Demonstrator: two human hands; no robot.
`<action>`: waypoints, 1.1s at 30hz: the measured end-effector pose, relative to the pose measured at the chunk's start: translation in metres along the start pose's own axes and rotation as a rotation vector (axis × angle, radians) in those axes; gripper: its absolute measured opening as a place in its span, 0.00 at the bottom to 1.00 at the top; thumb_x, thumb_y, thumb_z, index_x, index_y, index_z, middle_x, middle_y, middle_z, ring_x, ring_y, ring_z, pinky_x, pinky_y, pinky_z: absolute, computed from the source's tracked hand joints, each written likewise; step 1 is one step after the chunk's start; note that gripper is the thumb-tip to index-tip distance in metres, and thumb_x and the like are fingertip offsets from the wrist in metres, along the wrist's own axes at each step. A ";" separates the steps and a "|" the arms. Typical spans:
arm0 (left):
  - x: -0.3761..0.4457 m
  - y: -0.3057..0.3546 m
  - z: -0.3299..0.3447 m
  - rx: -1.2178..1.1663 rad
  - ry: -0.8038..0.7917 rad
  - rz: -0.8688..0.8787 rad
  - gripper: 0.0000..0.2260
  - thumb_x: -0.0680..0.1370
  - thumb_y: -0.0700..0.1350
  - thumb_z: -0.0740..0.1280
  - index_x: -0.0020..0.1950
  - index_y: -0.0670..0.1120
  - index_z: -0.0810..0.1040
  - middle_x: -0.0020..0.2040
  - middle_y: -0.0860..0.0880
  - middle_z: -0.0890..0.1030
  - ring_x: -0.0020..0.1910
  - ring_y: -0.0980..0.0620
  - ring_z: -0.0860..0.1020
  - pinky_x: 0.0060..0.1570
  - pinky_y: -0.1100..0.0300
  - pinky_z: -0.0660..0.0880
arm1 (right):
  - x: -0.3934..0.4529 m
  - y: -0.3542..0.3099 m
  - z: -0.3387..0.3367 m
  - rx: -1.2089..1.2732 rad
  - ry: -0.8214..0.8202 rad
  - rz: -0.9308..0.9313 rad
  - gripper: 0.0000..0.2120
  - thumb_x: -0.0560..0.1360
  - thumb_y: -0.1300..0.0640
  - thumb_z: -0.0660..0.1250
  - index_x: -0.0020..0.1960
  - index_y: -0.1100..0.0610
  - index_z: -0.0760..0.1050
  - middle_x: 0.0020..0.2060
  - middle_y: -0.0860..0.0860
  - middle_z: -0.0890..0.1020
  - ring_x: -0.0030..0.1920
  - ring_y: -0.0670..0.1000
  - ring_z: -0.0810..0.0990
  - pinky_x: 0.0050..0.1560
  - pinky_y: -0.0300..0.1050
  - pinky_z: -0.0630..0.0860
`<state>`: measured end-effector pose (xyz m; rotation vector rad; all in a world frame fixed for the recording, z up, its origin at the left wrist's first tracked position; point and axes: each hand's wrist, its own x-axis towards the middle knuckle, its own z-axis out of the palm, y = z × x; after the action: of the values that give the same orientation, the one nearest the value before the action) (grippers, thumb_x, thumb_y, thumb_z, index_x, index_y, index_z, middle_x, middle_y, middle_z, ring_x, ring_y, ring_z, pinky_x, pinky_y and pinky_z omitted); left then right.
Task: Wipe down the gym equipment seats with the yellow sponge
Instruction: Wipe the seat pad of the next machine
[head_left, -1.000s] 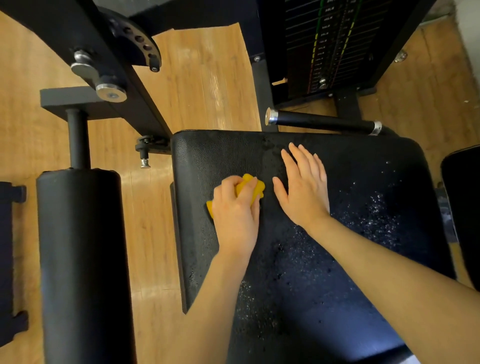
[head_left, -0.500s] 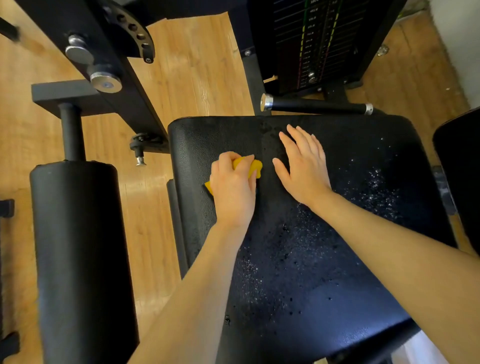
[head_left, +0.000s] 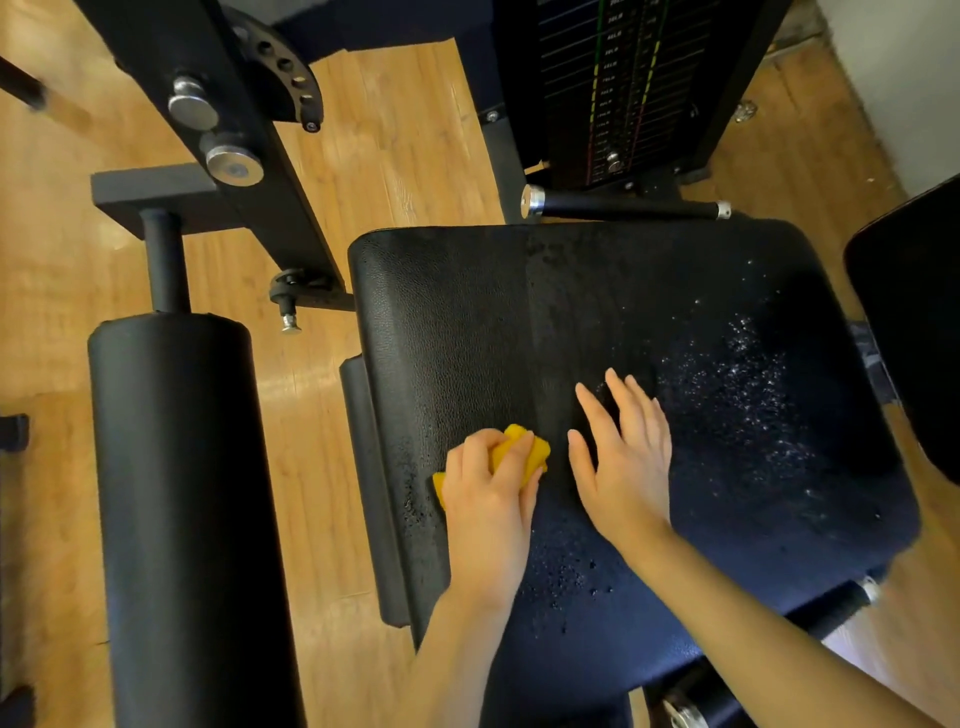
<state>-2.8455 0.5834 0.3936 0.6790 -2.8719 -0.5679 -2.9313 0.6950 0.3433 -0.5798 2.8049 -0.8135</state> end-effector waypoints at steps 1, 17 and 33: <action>0.005 -0.001 0.000 -0.008 0.001 0.009 0.15 0.72 0.42 0.75 0.58 0.45 0.82 0.55 0.44 0.77 0.51 0.46 0.73 0.46 0.56 0.73 | 0.000 0.000 0.001 -0.006 0.007 -0.001 0.22 0.79 0.49 0.55 0.71 0.54 0.69 0.73 0.56 0.65 0.75 0.56 0.59 0.75 0.54 0.50; 0.001 -0.003 -0.008 0.001 0.008 0.049 0.13 0.72 0.43 0.74 0.56 0.48 0.82 0.53 0.46 0.76 0.47 0.46 0.72 0.42 0.53 0.72 | -0.001 0.002 0.002 -0.040 0.027 -0.005 0.23 0.79 0.48 0.53 0.72 0.52 0.68 0.74 0.55 0.65 0.75 0.55 0.58 0.75 0.54 0.51; 0.056 -0.011 -0.004 0.006 0.026 0.034 0.13 0.72 0.42 0.74 0.57 0.46 0.82 0.54 0.43 0.76 0.49 0.43 0.73 0.48 0.51 0.72 | -0.002 0.003 0.005 -0.042 0.050 -0.012 0.23 0.79 0.48 0.54 0.71 0.52 0.68 0.73 0.55 0.65 0.75 0.56 0.59 0.75 0.55 0.53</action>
<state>-2.8900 0.5472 0.3954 0.6329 -2.8564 -0.5423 -2.9293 0.6955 0.3379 -0.5910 2.8726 -0.7835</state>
